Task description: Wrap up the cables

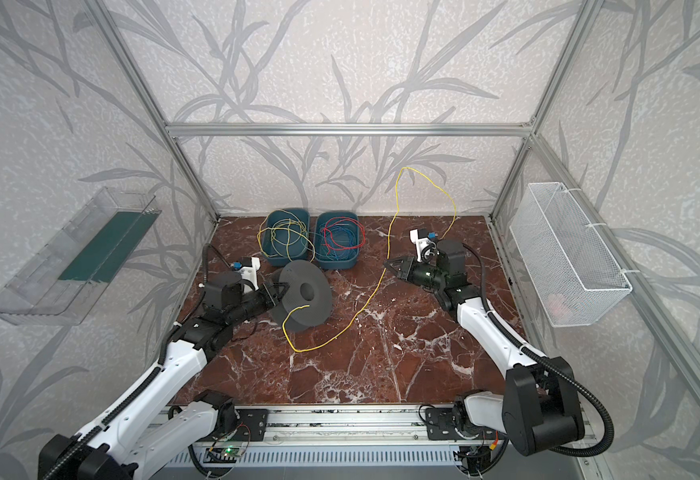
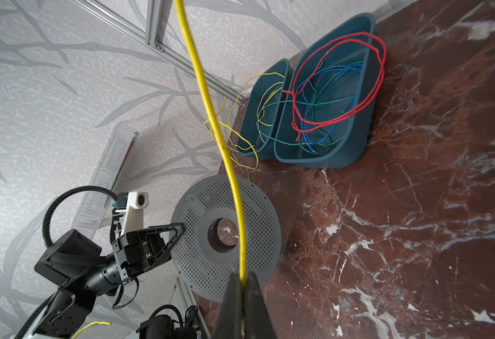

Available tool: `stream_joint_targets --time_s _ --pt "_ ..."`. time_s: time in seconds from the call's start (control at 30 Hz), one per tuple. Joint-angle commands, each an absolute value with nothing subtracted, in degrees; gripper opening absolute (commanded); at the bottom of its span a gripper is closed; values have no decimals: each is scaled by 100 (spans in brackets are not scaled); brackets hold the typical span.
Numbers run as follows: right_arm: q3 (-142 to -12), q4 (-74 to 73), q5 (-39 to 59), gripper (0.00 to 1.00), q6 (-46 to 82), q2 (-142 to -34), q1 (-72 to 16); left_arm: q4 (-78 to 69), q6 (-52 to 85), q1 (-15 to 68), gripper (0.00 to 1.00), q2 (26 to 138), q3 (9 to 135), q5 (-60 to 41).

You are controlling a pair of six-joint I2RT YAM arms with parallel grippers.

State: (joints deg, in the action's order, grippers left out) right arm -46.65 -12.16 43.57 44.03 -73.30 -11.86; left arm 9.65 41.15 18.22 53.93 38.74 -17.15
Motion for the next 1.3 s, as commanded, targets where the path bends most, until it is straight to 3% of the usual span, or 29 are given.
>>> stream_joint_targets --time_s 0.0,0.27,0.53,0.83,1.27 --pt "-4580 -1529 4402 0 4526 -7134 -1062 1709 3442 2419 0 5583 4557 -706" --pt "-4354 -1608 4429 0 4589 -6853 -806 2306 2853 3457 0 6380 5574 1200" --pt "-4136 -1806 4522 0 4735 -6672 -555 2091 2653 3850 0 7130 5990 2205" --pt "-4090 -1819 4594 0 4760 -6653 -457 1820 2720 4058 0 7901 6293 2405" --pt "-4122 -1706 4601 0 4738 -6618 -448 1489 3166 4096 0 7973 5978 2426"
